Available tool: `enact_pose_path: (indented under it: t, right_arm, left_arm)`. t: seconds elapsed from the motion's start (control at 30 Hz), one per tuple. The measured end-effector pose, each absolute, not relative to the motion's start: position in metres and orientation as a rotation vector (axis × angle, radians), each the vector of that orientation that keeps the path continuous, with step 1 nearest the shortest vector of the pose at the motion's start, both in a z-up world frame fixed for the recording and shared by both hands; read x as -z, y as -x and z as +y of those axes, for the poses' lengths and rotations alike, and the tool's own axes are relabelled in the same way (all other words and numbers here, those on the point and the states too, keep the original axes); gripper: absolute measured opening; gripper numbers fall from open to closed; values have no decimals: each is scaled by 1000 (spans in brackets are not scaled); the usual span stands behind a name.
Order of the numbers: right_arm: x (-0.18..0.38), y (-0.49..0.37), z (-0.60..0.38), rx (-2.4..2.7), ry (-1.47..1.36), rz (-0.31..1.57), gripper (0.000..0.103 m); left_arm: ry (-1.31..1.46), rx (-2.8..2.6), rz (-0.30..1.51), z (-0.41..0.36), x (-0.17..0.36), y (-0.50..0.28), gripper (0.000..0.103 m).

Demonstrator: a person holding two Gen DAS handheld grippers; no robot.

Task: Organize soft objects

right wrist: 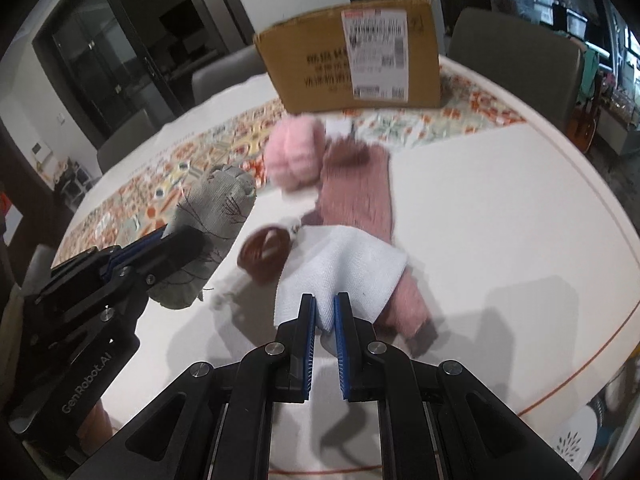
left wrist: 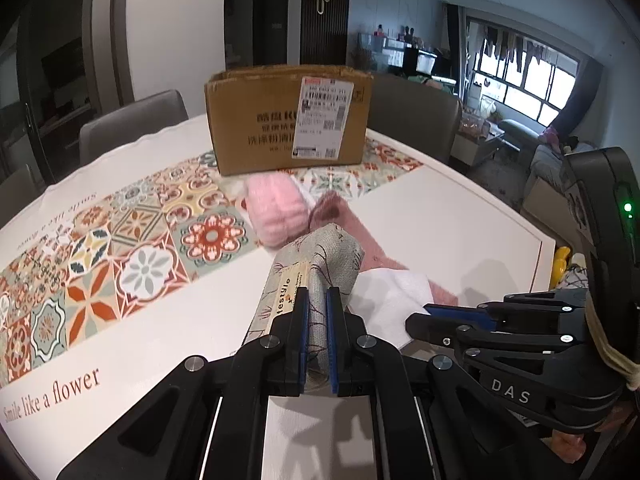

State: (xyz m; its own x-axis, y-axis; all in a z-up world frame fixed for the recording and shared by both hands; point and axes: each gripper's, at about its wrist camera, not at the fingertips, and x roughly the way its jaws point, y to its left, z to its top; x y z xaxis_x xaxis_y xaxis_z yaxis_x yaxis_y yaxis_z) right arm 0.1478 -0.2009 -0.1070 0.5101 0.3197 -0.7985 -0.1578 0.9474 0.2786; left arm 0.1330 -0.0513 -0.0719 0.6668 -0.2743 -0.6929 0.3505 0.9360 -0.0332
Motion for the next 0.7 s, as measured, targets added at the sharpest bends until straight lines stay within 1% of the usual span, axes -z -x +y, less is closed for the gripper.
enact_pose_path:
  t: [0.23, 0.7]
  right_arm:
    - [123, -148, -195, -308, -199, 1057, 12]
    - [129, -155, -190, -318, -211, 1092, 14]
  left_arm:
    - [-96, 343, 772, -45, 75, -132, 10]
    - [-79, 335, 781, -39, 75, -135, 10]
